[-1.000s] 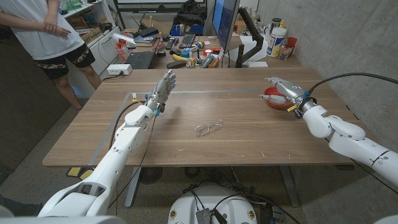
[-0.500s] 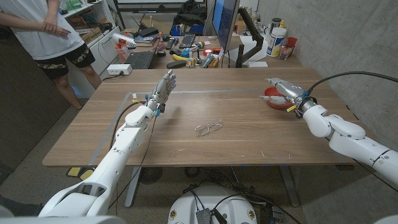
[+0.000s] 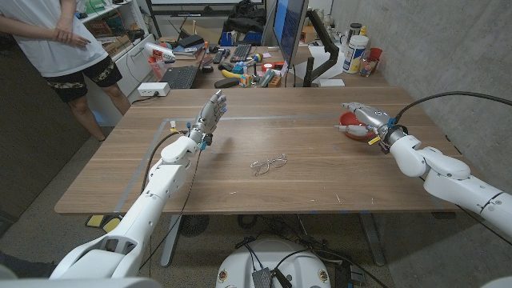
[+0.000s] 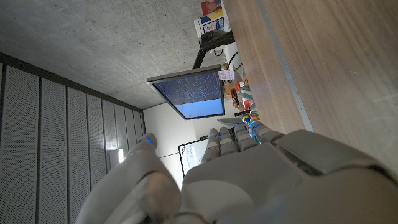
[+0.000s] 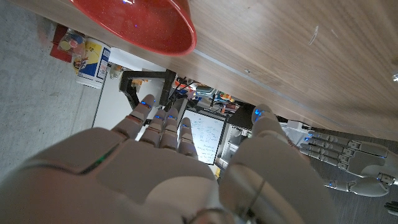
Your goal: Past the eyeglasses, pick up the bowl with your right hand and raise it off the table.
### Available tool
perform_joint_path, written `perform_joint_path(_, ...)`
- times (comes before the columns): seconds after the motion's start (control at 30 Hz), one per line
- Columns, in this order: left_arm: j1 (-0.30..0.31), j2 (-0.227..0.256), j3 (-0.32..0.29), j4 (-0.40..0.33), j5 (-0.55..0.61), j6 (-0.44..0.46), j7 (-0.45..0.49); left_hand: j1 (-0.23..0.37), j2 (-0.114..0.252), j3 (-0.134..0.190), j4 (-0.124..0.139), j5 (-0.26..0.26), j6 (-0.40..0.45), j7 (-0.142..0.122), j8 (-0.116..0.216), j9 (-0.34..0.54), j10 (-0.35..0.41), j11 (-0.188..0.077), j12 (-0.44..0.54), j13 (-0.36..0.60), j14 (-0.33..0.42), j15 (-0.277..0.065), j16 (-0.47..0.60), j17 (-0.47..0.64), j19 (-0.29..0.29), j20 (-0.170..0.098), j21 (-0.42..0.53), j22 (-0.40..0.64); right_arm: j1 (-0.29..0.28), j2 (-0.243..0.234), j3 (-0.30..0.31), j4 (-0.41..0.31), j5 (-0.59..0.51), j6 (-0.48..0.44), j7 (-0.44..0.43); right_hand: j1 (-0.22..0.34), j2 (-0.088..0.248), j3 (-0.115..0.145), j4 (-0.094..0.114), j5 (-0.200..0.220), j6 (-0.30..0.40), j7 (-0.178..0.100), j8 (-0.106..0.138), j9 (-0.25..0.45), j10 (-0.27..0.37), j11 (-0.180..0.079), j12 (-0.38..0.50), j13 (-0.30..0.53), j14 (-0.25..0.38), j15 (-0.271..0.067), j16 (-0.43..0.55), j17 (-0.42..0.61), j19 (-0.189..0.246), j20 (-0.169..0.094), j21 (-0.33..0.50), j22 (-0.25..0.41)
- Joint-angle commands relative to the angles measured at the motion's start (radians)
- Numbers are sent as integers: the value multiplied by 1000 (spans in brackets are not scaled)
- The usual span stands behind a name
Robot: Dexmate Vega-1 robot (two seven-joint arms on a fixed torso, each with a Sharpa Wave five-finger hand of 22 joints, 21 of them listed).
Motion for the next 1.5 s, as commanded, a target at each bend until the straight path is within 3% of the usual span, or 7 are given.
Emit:
perform_joint_path(0.03,8,2,-2,-6,-3,1,3,10,2,-4,-1,-2,4,-3,0,6,2,-5,3,4,0,3,2,4,-7,-54,2,5,4,-9,-11,-8,-19,-20,20,17,-1,-1,-6,7,-7,-3,0,2,-7,3,-3,5,4,2,0,3,4,6,-4,5)
perform_joint_path(1.5,3,-2,1,2,-2,-2,2,14,9,-11,0,-2,6,-2,0,6,0,-6,3,5,-2,2,2,4,-9,-49,2,5,43,-12,-53,21,-71,-29,63,94,-28,-2,-20,53,-41,-7,2,3,-13,0,-1,5,11,4,1,3,13,10,-23,5)
